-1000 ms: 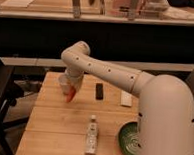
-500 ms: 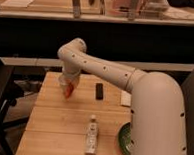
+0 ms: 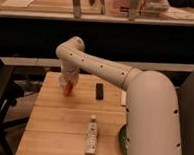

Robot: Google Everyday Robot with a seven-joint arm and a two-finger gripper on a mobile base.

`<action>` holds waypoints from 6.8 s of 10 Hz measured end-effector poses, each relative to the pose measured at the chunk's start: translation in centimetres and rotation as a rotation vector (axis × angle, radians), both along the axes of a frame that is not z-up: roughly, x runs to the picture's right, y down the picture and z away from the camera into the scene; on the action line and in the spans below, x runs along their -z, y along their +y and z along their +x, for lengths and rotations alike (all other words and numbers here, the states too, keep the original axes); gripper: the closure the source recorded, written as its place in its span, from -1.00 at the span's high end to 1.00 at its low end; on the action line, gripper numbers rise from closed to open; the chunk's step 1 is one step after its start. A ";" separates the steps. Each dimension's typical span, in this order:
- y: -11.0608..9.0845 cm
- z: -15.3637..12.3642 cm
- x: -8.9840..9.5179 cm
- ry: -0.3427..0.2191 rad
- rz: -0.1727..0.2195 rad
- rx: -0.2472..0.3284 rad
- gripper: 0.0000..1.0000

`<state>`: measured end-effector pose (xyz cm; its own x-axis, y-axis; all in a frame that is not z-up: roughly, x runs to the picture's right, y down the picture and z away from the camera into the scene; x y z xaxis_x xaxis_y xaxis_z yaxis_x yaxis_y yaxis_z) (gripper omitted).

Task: Place the pepper in the ceramic cup

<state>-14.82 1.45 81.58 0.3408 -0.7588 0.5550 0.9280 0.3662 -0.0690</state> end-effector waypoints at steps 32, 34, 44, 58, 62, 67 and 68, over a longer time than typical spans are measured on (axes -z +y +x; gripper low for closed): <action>-4.4 -2.4 -3.4 0.067 0.097 0.010 -0.84; -4.6 -2.3 -3.6 0.071 0.100 0.003 -0.84; -5.5 -2.0 -4.1 0.081 0.113 -0.021 -0.84; -6.7 -1.4 -4.8 0.087 0.125 -0.052 -0.84; -7.1 -1.2 -5.0 0.087 0.129 -0.058 -0.82; -7.6 -0.8 -5.2 0.090 0.136 -0.067 -0.75; -7.6 -0.8 -5.2 0.089 0.138 -0.069 -0.76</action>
